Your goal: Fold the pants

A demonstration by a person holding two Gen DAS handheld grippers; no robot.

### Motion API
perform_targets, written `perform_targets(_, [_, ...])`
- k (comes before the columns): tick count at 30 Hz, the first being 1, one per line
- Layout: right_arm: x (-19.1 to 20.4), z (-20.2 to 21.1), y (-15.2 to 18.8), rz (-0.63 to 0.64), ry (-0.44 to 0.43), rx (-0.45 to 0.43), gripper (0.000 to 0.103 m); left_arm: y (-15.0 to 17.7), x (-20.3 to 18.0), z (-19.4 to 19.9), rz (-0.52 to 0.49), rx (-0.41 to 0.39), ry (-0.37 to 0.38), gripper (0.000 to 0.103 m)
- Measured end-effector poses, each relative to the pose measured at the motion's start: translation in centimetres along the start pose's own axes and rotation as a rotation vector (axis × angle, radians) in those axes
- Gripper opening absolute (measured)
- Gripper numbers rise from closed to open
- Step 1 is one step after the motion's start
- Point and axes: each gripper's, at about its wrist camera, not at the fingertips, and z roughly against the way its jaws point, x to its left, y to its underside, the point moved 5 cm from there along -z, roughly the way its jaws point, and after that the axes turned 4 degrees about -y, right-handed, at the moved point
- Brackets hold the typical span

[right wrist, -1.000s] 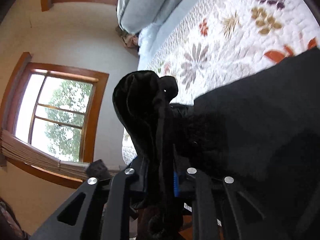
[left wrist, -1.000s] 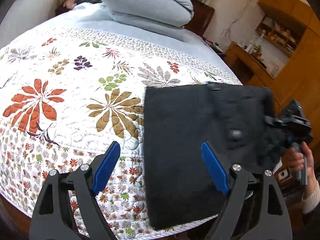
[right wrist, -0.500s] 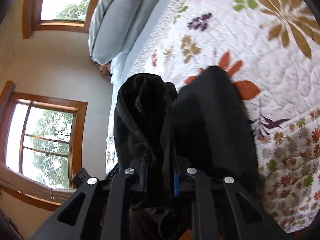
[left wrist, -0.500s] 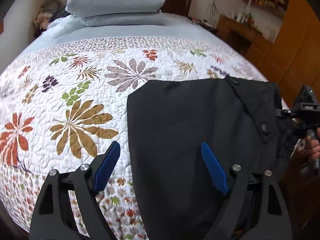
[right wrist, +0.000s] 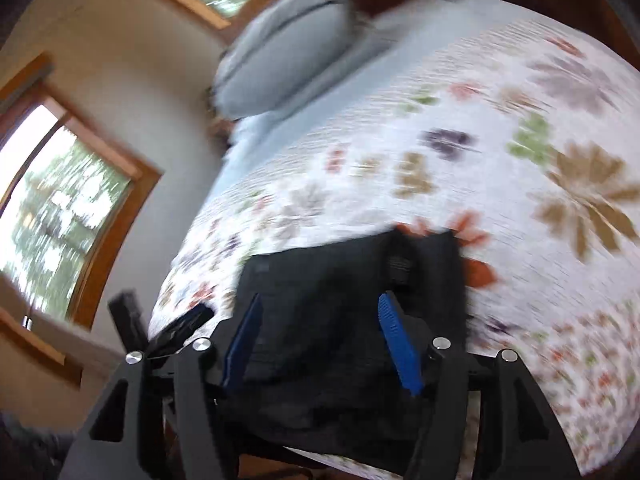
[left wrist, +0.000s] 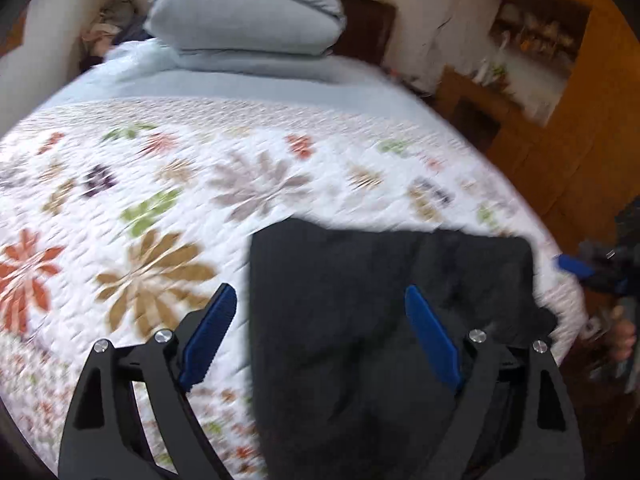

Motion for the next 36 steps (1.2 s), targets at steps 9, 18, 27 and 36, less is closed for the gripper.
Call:
perform_targets(9, [-0.6,-6.5,-0.2,-0.025,0.03,0.052,0.06,-2.3,-0.8,-5.2,0.013,0.116,0.061,0.083])
perform_targets(18, [-0.7,-4.8,0.3,0.002,0.097,0.065,0.06,-0.3,1.1,-6.1,-0.011,0.172,-0.004,0.084])
perform_targets(27, [0.8,0.6,6.7,0.056,0.084,0.128,0.068,3.9,1.0,-0.9,-0.097,0.158,-0.02,0.087])
perform_targets(36, [-1.6,3.0,8.1,-0.024,0.149,0.089,0.069,7.3,1.4,-0.3,-0.054,0.221,-0.006,0.089])
